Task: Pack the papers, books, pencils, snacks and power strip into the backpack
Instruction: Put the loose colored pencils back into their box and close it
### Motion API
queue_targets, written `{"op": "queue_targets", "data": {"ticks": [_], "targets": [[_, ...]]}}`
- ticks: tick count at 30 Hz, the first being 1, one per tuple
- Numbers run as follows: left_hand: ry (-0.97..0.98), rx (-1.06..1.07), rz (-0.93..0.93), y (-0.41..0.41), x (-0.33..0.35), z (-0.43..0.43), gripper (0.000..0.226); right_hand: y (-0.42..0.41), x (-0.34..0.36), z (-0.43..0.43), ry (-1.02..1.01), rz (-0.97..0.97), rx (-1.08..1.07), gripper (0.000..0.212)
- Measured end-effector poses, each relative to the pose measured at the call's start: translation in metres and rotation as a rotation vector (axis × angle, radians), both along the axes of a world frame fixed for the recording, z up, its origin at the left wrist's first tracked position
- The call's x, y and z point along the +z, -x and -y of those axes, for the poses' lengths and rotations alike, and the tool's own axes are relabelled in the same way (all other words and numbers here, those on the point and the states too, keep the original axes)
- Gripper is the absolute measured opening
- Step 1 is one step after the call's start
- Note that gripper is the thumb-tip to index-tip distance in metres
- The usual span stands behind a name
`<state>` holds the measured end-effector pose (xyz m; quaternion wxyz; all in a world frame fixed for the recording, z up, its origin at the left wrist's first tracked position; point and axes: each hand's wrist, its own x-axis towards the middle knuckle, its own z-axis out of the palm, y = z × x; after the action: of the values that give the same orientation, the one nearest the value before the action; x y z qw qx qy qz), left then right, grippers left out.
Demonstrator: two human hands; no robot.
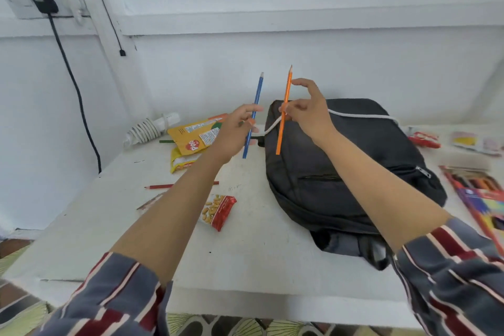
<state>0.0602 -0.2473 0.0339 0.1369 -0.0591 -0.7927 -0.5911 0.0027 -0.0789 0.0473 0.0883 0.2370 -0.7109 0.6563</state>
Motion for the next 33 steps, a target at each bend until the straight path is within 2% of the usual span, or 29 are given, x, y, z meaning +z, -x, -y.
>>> {"op": "queue_targets", "data": {"ticks": [5, 9, 14, 19, 23, 33], "targets": [[-0.072, -0.113, 0.023, 0.018, 0.015, -0.080, 0.034, -0.004, 0.013, -0.072, -0.015, -0.051, -0.194, 0.036], [0.002, -0.194, -0.009, 0.033, 0.018, -0.154, 0.037, 0.000, 0.015, -0.147, -0.026, -0.035, -0.322, 0.029], [0.106, -0.257, -0.016, 0.050, 0.014, -0.253, 0.039, 0.009, 0.007, -0.248, -0.124, 0.040, -0.456, 0.038], [0.205, -0.287, 0.018, 0.070, -0.001, -0.344, 0.041, 0.025, -0.011, -0.342, -0.247, 0.157, -0.457, 0.051], [0.186, -0.281, 0.109, 0.087, -0.019, -0.390, 0.040, 0.038, -0.035, -0.392, -0.294, 0.240, -0.426, 0.052], [0.186, -0.227, 0.324, 0.111, -0.066, -0.430, 0.041, 0.068, -0.070, -0.416, -0.367, 0.241, -0.362, 0.053]]}}
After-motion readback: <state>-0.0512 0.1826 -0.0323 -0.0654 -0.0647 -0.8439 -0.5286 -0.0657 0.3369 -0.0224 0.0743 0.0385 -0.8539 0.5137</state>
